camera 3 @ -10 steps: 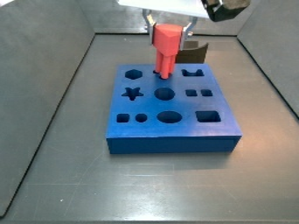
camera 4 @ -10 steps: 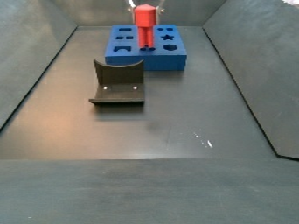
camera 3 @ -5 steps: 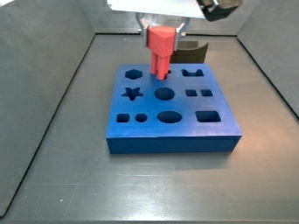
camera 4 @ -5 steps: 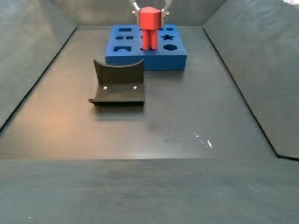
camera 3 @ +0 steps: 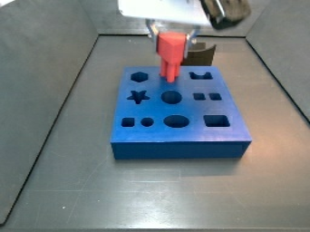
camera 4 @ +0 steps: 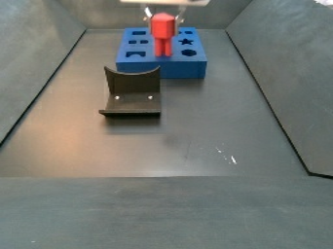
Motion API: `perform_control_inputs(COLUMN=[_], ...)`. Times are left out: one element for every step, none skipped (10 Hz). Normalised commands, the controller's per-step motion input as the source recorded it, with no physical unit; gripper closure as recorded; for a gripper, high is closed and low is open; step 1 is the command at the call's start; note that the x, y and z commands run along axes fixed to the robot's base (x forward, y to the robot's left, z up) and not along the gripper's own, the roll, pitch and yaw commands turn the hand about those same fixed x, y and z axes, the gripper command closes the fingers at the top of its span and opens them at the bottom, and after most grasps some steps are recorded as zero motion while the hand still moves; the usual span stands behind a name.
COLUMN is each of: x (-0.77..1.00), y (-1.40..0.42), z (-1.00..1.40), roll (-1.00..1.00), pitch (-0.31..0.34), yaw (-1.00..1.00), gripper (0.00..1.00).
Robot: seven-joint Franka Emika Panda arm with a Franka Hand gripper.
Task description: Insert the 3 prong object.
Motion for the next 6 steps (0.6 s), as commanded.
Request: perform_control_inputs(x=[0.09,0.00,0.00,-0.11,-0.17,-0.09], y=[0.00,0.00,0.00,0.00,0.00,0.05], z=[-0.34,-0.26,-0.30,-0.42,-0.42,-0.41], roll=[0.00,0.00,0.00,0.00,0.04,0.06], pitch=[0.000,0.000,-0.003,-0.059,-0.051,0.000], yaw=[-0.09,-0.05,-0.05,0.00,0.00,0.00], gripper=[1.00,1.00,1.00,1.00,1.00,1.00])
